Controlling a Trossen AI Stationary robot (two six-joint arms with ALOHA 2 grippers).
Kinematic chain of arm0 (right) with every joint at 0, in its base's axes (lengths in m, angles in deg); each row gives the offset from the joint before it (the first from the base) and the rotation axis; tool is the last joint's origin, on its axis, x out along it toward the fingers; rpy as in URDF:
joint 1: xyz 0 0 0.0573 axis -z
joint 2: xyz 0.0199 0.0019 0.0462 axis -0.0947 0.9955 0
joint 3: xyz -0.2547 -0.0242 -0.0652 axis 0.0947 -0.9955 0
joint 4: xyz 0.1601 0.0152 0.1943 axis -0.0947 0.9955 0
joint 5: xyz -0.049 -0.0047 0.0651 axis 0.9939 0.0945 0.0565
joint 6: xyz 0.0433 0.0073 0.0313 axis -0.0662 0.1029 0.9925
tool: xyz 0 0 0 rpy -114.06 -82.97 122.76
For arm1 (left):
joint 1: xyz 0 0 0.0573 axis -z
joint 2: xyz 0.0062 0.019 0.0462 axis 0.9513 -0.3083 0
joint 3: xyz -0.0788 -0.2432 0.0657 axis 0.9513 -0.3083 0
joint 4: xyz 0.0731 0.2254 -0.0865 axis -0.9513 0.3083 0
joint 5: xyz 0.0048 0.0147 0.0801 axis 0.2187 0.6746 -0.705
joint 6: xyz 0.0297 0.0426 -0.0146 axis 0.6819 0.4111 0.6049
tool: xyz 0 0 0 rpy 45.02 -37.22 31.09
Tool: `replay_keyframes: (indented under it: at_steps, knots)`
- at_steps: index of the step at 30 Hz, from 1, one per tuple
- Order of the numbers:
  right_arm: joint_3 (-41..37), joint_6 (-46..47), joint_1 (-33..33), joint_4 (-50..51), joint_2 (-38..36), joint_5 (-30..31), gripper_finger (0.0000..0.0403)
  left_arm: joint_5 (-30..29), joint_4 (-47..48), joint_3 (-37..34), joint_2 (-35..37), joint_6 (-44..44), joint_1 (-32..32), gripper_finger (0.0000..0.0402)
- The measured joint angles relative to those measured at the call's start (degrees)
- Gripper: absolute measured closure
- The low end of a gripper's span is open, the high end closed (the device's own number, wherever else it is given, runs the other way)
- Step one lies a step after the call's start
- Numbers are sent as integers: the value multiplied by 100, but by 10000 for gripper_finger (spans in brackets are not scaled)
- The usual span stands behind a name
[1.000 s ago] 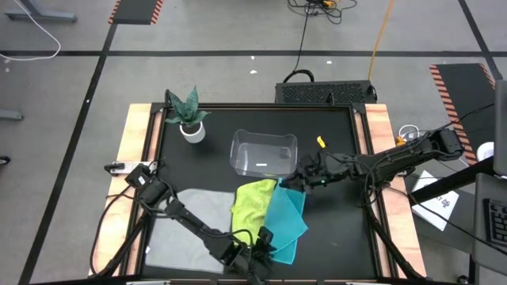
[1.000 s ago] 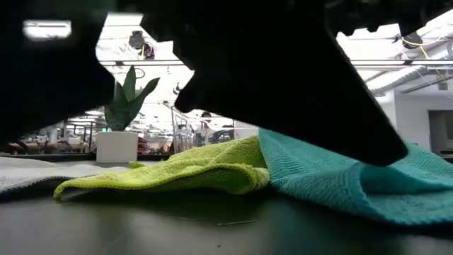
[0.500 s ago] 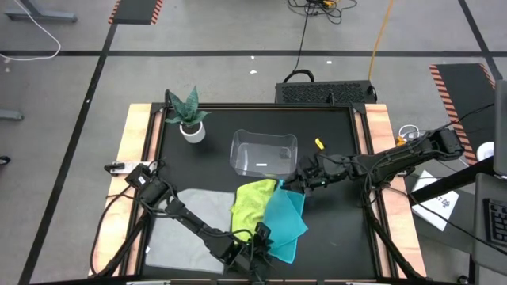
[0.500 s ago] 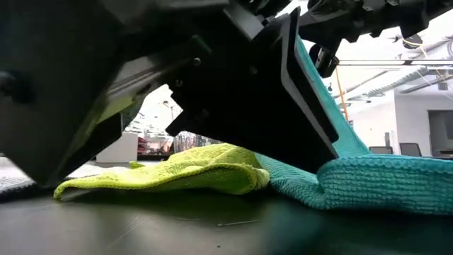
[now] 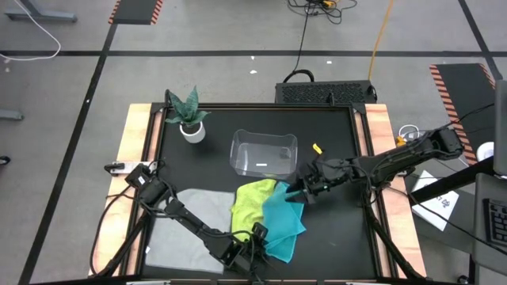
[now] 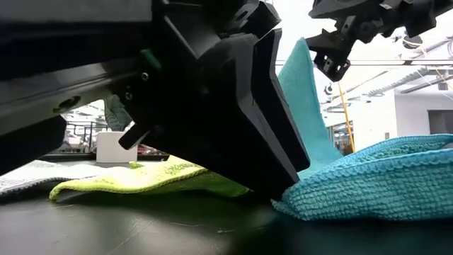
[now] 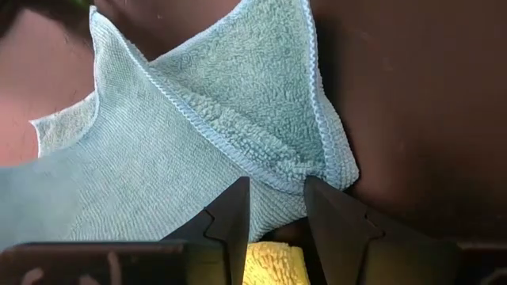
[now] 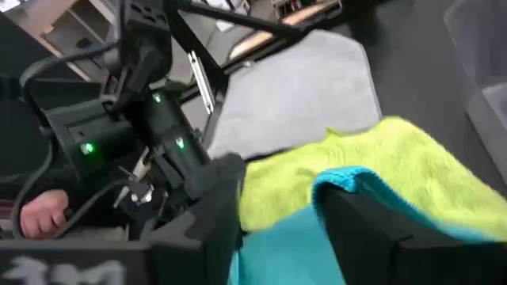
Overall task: Fold microfiber towels
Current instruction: Fold the blue towel
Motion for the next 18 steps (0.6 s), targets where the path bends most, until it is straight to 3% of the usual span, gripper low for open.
replay_keyframes:
  at_steps: [6,12,18]
  knots:
    - [0,-449,-372,543,-292,33,197,-5,18,0,0,-10,15,275]
    - [0,-1284,-1236,1087,-395,112,195,-4,146,2,2,-103,18,275]
    - [0,-1569,-1957,1598,-394,1141,195,2,164,2,2,-175,-26,275]
